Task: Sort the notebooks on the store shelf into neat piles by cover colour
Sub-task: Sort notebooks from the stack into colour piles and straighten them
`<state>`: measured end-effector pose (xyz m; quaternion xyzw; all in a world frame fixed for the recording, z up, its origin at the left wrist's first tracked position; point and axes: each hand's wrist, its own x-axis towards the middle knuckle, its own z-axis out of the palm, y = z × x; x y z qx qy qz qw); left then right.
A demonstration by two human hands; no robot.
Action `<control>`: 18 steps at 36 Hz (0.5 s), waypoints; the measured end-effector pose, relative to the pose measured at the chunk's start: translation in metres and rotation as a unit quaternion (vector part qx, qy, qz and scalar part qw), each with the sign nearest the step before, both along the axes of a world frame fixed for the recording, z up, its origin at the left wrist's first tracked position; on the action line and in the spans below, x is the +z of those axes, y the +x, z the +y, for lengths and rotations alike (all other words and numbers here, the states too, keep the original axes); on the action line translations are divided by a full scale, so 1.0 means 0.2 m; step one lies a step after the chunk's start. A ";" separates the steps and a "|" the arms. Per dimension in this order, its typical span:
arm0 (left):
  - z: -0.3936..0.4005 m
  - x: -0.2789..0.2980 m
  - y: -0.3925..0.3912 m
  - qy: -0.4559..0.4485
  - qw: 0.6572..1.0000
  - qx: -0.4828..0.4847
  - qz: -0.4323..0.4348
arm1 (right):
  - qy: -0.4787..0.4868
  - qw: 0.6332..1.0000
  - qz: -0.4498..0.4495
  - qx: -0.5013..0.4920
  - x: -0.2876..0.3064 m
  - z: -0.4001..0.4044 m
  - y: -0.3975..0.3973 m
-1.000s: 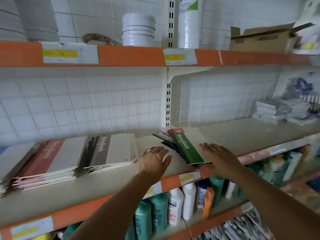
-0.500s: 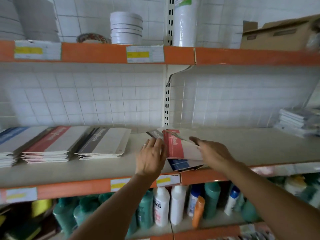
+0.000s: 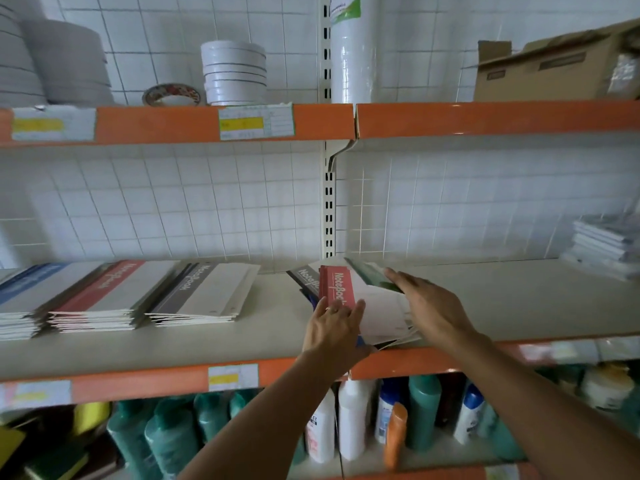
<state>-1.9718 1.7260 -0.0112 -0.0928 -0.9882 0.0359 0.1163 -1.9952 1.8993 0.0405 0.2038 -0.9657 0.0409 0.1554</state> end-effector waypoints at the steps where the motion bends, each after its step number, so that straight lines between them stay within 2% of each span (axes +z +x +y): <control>1: 0.01 0.01 0.00 -0.010 1.000 -0.002 0.008 | 0.001 1.000 0.002 -0.002 0.00 0.00 0.00; 4: 0.04 0.04 0.04 -0.048 0.999 -0.008 0.018 | 0.004 1.000 -0.002 -0.005 0.01 0.00 0.02; 12: 0.05 0.09 0.10 -0.060 0.998 -0.014 0.004 | 0.003 1.000 0.004 -0.001 0.02 -0.01 0.04; 15: 0.03 0.07 0.13 -0.011 1.000 -0.006 -0.012 | -0.003 1.000 0.011 0.000 0.03 -0.01 0.04; 18: -0.01 0.09 0.16 0.034 0.999 -0.003 0.008 | 0.001 1.000 0.015 0.009 0.04 -0.02 0.06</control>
